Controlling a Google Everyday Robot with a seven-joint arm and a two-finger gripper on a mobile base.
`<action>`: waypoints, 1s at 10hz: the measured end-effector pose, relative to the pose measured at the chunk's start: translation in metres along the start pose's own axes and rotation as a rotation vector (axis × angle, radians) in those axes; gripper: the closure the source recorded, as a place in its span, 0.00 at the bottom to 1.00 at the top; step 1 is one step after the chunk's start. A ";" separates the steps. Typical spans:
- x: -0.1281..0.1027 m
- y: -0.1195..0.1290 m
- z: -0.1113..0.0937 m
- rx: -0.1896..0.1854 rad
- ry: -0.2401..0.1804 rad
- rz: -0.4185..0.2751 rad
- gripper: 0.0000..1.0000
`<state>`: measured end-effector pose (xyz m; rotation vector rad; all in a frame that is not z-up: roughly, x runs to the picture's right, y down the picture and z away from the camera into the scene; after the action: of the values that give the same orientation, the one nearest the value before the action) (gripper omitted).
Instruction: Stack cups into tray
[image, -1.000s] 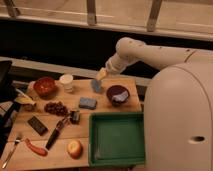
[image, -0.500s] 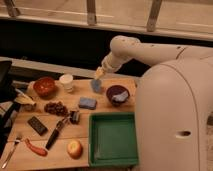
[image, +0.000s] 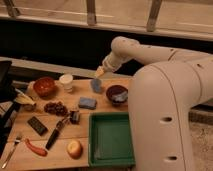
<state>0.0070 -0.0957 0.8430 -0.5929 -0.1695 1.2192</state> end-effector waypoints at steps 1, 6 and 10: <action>-0.006 0.000 0.006 -0.018 -0.014 0.006 0.38; -0.019 0.012 0.036 -0.081 -0.029 0.024 0.38; -0.016 0.013 0.042 -0.083 0.000 0.005 0.38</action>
<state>-0.0274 -0.0934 0.8750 -0.6653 -0.2193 1.2217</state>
